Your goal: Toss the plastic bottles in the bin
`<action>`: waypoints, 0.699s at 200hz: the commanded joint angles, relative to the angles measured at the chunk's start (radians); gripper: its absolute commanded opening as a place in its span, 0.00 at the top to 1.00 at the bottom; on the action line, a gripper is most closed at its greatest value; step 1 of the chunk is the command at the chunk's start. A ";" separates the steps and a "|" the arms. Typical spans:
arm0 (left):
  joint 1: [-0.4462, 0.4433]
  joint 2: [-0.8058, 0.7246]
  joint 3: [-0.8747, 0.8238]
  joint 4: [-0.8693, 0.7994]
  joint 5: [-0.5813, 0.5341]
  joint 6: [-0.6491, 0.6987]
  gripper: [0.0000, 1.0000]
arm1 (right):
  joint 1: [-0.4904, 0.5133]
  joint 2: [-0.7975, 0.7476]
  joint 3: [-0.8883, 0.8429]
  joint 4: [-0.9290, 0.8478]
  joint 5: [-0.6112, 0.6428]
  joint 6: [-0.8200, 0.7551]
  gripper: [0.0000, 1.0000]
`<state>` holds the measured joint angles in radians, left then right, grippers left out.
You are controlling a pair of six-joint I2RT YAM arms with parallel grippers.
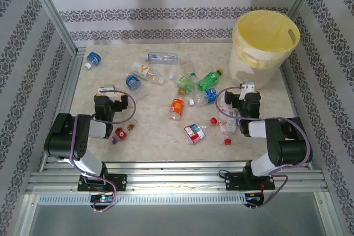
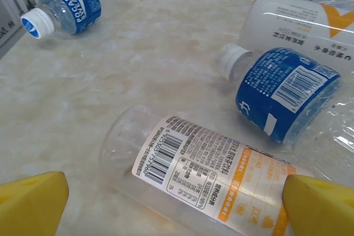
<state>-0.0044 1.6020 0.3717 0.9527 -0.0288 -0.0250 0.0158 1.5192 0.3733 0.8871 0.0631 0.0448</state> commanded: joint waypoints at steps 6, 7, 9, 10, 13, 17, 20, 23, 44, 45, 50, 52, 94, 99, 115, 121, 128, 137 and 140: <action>0.012 -0.013 0.016 -0.010 0.046 0.023 0.00 | 0.006 -0.006 0.007 0.023 0.014 -0.013 0.02; 0.012 -0.013 0.016 -0.010 0.046 0.022 0.00 | 0.006 -0.006 0.007 0.023 0.014 -0.013 0.02; 0.012 -0.013 0.016 -0.011 0.046 0.023 0.00 | 0.006 -0.007 0.007 0.023 0.014 -0.013 0.02; 0.012 -0.013 0.016 -0.010 0.046 0.023 0.00 | 0.006 -0.007 0.007 0.023 0.014 -0.012 0.02; 0.012 -0.012 0.016 -0.011 0.046 0.023 0.00 | 0.006 -0.006 0.007 0.023 0.014 -0.013 0.02; 0.013 -0.012 0.016 -0.010 0.046 0.023 0.00 | 0.006 -0.006 0.007 0.023 0.014 -0.012 0.02; 0.013 -0.012 0.016 -0.010 0.046 0.023 0.00 | 0.006 -0.005 0.007 0.023 0.014 -0.011 0.02; 0.012 -0.012 0.016 -0.011 0.046 0.023 0.00 | 0.006 -0.005 0.007 0.023 0.014 -0.011 0.02; 0.012 -0.013 0.016 -0.010 0.046 0.023 0.00 | 0.006 -0.006 0.007 0.023 0.015 -0.011 0.02; 0.012 -0.013 0.016 -0.011 0.046 0.023 0.00 | 0.006 -0.005 0.007 0.023 0.014 -0.011 0.02; 0.013 -0.012 0.016 -0.010 0.046 0.023 0.00 | 0.006 -0.006 0.007 0.023 0.015 -0.011 0.02; 0.012 -0.013 0.016 -0.009 0.046 0.023 0.00 | 0.006 -0.006 0.007 0.023 0.014 -0.012 0.02; 0.013 -0.012 0.016 -0.010 0.047 0.022 0.00 | 0.004 -0.004 0.009 0.021 0.011 -0.010 0.02; 0.012 -0.012 0.017 -0.011 0.047 0.022 0.00 | 0.004 -0.004 0.009 0.021 0.010 -0.011 0.02; 0.012 -0.012 0.018 -0.012 0.047 0.022 0.00 | 0.001 -0.004 0.009 0.019 0.005 -0.008 0.02; 0.012 -0.012 0.018 -0.011 0.048 0.022 0.00 | 0.001 -0.005 0.009 0.019 0.003 -0.008 0.02; 0.012 -0.013 0.018 -0.013 0.047 0.022 0.00 | 0.001 -0.004 0.009 0.019 0.004 -0.009 0.02; 0.012 -0.013 0.018 -0.013 0.047 0.022 0.00 | 0.001 -0.004 0.009 0.019 0.003 -0.009 0.02; 0.013 -0.012 0.017 -0.013 0.047 0.022 0.00 | 0.000 -0.004 0.008 0.019 0.003 -0.008 0.02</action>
<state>-0.0044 1.6020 0.3737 0.9489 0.0002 -0.0181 0.0158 1.5192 0.3733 0.8871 0.0631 0.0448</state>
